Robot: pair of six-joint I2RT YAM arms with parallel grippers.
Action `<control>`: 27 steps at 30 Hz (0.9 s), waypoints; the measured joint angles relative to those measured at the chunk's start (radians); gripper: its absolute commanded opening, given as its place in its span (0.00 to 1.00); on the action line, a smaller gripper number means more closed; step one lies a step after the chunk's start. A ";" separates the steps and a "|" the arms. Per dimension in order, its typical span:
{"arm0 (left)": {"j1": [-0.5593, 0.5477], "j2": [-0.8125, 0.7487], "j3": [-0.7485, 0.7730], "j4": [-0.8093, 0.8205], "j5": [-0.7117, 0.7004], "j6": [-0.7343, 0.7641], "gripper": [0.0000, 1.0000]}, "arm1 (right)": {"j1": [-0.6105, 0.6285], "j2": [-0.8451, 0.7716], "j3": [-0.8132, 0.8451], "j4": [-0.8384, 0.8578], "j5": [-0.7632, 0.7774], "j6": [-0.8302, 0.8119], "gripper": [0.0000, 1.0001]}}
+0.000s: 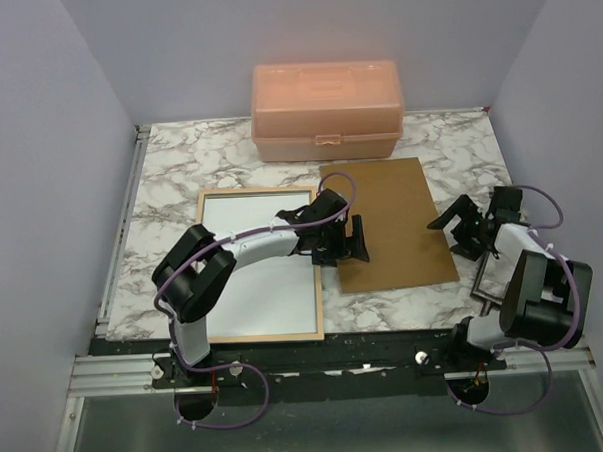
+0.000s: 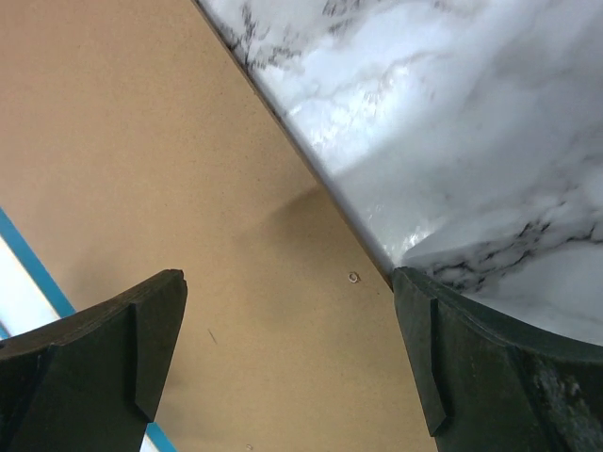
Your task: Put the photo into the frame
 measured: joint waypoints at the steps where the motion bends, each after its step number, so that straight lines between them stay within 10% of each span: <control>1: 0.000 -0.014 -0.005 -0.013 0.000 0.005 0.95 | 0.000 -0.012 -0.011 0.000 -0.010 0.003 1.00; 27: -0.031 -0.396 -0.163 -0.301 -0.151 0.065 0.96 | 0.195 -0.135 -0.140 -0.010 -0.158 0.093 1.00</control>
